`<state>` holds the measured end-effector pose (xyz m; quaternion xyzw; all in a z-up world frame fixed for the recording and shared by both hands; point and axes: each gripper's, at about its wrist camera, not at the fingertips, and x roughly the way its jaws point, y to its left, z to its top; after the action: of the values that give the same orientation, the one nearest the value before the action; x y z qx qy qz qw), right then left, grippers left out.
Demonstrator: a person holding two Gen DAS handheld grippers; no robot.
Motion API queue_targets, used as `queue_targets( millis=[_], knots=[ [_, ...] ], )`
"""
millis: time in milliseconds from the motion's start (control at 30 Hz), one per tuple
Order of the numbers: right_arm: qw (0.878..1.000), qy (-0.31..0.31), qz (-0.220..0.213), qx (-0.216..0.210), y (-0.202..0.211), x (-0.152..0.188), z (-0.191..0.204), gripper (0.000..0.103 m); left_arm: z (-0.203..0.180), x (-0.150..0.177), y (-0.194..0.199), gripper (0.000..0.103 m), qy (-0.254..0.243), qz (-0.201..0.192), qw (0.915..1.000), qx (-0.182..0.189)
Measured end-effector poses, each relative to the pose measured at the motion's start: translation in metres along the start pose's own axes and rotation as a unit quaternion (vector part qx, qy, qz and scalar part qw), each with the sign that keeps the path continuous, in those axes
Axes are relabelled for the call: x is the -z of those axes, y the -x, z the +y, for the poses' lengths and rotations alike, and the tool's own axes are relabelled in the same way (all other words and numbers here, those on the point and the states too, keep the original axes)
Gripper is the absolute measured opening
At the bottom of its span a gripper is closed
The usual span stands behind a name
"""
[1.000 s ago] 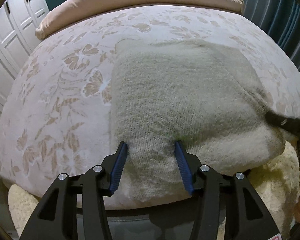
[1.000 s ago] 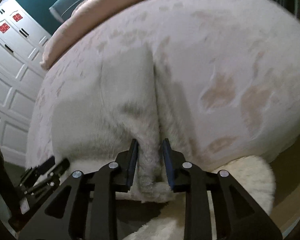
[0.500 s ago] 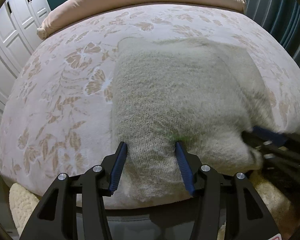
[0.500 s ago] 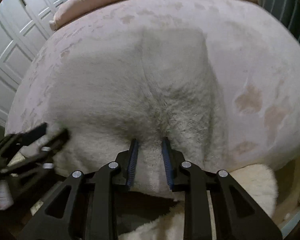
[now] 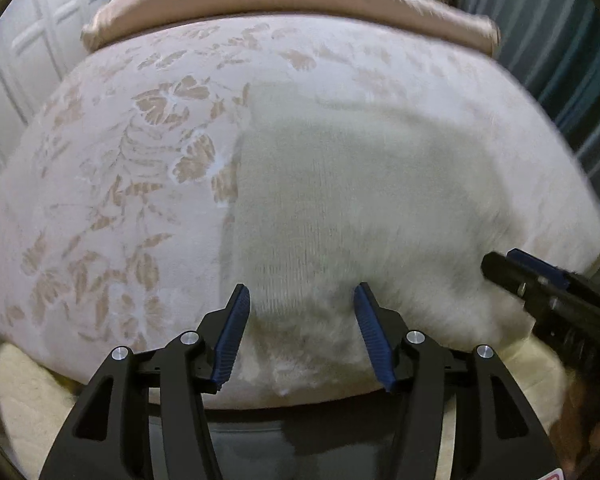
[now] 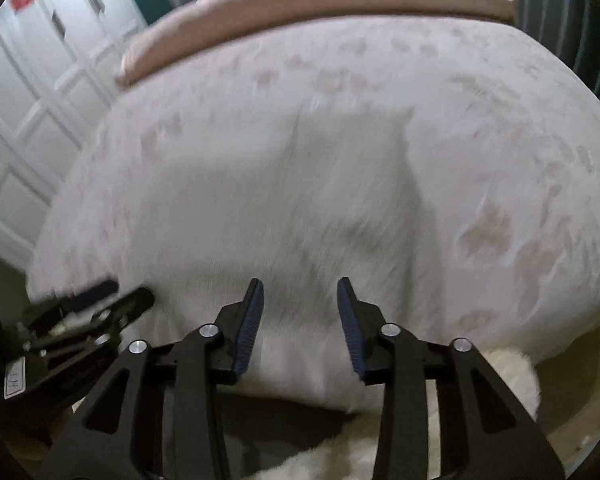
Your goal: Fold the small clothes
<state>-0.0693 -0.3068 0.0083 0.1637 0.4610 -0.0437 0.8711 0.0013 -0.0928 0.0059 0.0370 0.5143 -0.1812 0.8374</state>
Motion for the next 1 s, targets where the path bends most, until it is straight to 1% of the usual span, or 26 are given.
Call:
queue_targets(
  millis=[67,133,200,233,267,300,333,367,400,433,500,567,600,633,700,733,767,833,900,933,967,1000],
  knots=[
    [0.999,-0.032,-0.015,-0.014,0.001,-0.024,-0.021,0.053,0.002,-0.014,0.007,0.053,0.004,-0.018,0.9998,-0.001],
    [0.998,-0.059,-0.014,-0.016,-0.011,-0.049,-0.039,0.053,0.002,-0.025,0.006,0.053,0.001,-0.028,0.9995,-0.016],
    [0.997,-0.072,0.000,-0.007,-0.037,-0.069,-0.042,0.055,0.004,-0.036,0.002,0.053,0.008,-0.026,0.9995,-0.014],
    [0.997,-0.076,0.004,0.009,-0.049,-0.078,-0.047,0.057,0.004,-0.040,-0.002,0.053,0.013,-0.023,0.9996,-0.012],
    [0.997,-0.075,0.007,0.010,-0.058,-0.082,-0.047,0.062,0.005,-0.042,-0.004,0.053,0.015,-0.020,0.9996,-0.013],
    [0.997,-0.073,0.012,0.009,-0.068,-0.087,-0.047,0.061,0.005,-0.043,-0.007,0.053,0.015,-0.017,0.9996,-0.015],
    [0.997,-0.068,0.021,0.007,-0.080,-0.090,-0.045,0.058,0.004,-0.043,-0.010,0.053,0.014,-0.013,0.9997,-0.016],
    [0.998,-0.051,0.040,-0.005,-0.093,-0.094,-0.040,0.036,0.002,-0.042,-0.013,0.053,0.013,-0.009,0.9997,-0.017],
    [0.998,-0.036,0.045,-0.002,-0.096,-0.096,-0.036,0.019,0.001,-0.041,-0.015,0.053,0.012,-0.005,0.9997,-0.019],
    [0.999,-0.024,0.033,0.002,-0.091,-0.099,-0.031,0.015,0.001,-0.040,-0.018,0.053,0.011,-0.002,0.9998,-0.019],
    [0.999,-0.015,-0.032,-0.036,-0.057,-0.116,-0.024,0.011,0.001,-0.037,-0.022,0.053,0.010,0.003,0.9997,-0.021],
    [0.996,-0.022,-0.072,-0.057,-0.036,-0.125,-0.026,0.011,0.001,-0.034,-0.029,0.053,0.009,0.009,0.9996,-0.026],
    [0.995,-0.027,-0.080,-0.062,-0.034,-0.126,-0.029,0.011,0.001,-0.033,-0.031,0.054,0.009,0.009,0.9995,-0.029],
    [0.995,-0.035,-0.068,-0.057,-0.046,-0.126,-0.035,0.011,0.001,-0.032,-0.033,0.055,0.009,0.006,0.9994,-0.034],
    [0.999,-0.032,-0.007,-0.011,-0.087,-0.117,-0.043,0.011,0.000,-0.032,-0.037,0.057,0.004,0.008,0.9991,-0.041],
    [0.998,-0.029,0.047,0.023,-0.123,-0.105,-0.050,0.011,-0.001,-0.031,-0.040,0.059,0.001,0.009,0.9991,-0.042],
    [0.998,-0.033,0.044,0.024,-0.130,-0.099,-0.054,0.011,-0.002,-0.031,-0.042,0.060,0.001,0.010,0.9991,-0.041],
    [0.998,-0.060,0.021,0.000,-0.108,-0.100,-0.057,0.016,-0.004,-0.030,-0.044,0.060,-0.003,0.008,0.9986,-0.052],
    [0.996,-0.086,0.003,-0.021,-0.081,-0.099,-0.060,0.019,-0.004,-0.029,-0.044,0.061,-0.004,0.008,0.9986,-0.052],
    [0.996,-0.088,-0.010,-0.029,-0.065,-0.094,-0.060,0.019,-0.003,-0.029,-0.044,0.061,-0.001,0.008,0.9987,-0.051],
    [0.996,-0.084,-0.025,-0.030,-0.044,-0.085,-0.060,0.027,-0.002,-0.029,-0.043,0.061,0.001,0.009,0.9988,-0.048],
    [0.995,-0.085,-0.032,-0.030,-0.030,-0.073,-0.060,0.037,-0.001,-0.030,-0.042,0.061,0.006,0.011,0.9989,-0.045]
  ],
)
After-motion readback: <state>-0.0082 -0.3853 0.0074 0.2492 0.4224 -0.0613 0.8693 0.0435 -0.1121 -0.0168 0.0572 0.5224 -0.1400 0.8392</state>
